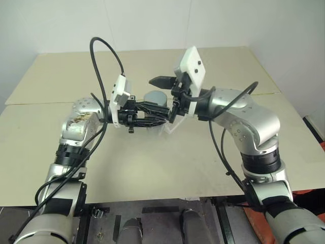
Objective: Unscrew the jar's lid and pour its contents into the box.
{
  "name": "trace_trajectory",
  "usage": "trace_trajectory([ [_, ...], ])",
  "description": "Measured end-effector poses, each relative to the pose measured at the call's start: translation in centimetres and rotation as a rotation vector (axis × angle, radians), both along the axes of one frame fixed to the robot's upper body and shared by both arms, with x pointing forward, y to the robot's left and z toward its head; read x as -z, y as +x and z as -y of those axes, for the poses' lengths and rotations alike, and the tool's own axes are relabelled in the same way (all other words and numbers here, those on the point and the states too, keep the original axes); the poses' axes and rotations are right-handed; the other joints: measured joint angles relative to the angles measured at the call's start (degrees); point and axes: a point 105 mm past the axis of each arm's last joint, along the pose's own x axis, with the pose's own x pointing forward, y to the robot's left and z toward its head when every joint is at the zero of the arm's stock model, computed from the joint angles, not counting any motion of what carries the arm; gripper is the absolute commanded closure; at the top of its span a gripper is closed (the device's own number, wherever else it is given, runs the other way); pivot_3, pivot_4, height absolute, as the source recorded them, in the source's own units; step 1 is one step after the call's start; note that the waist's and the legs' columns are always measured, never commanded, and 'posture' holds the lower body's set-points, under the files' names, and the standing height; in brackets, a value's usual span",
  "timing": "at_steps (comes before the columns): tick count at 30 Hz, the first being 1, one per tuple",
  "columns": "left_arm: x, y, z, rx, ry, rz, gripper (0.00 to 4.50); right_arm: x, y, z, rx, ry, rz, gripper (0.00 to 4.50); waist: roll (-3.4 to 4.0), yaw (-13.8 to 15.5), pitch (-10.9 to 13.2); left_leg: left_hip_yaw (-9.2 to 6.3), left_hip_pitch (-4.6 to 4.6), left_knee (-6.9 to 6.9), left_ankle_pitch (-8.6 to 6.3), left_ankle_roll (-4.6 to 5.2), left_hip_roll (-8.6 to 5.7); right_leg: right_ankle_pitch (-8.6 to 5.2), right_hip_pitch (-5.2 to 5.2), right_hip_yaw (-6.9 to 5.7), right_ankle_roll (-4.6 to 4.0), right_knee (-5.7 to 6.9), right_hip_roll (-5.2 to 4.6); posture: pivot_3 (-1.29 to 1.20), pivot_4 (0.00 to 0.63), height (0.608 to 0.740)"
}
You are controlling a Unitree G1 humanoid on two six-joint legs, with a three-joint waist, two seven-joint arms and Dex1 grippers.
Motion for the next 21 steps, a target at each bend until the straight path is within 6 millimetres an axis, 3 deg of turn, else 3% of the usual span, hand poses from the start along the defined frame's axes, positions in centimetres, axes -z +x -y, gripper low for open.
trace_trajectory([
  [10,-0.4,-0.3,-2.2,-0.057,0.002,-0.011,2.56,0.3,-0.4,0.9,-0.022,-0.003,-0.009,0.03,0.0,0.0,0.0,0.0,0.0,-0.01,0.0,0.0,0.0,0.0,-0.01,0.0,0.0,0.0,0.0,0.0,0.15,0.74],
  [14,-0.8,-0.3,-3.2,-0.089,-0.008,-0.001,2.56,-0.1,0.2,2.1,0.016,0.005,-0.004,0.03,0.0,0.0,0.0,0.0,0.0,-0.01,0.0,0.0,0.0,0.0,0.0,0.0,0.0,-0.01,0.0,0.0,0.15,0.74],
  [16,-1.0,-1.0,-2.8,-0.051,0.002,0.024,2.56,-0.5,1.6,4.1,0.109,0.036,-0.016,0.03,0.0,0.3,0.0,0.0,-0.02,-0.01,0.0,0.0,0.0,0.0,0.0,-0.01,0.0,-0.03,-0.01,0.0,0.15,0.74],
  [21,-1.1,-1.4,-2.6,-0.035,-0.006,0.031,2.56,-0.5,1.8,4.5,0.114,0.038,-0.016,0.03,0.0,-0.1,0.0,0.03,0.0,-0.01,-0.01,0.01,0.0,0.0,0.0,0.0,0.0,-0.02,-0.01,0.0,0.15,0.74],
])
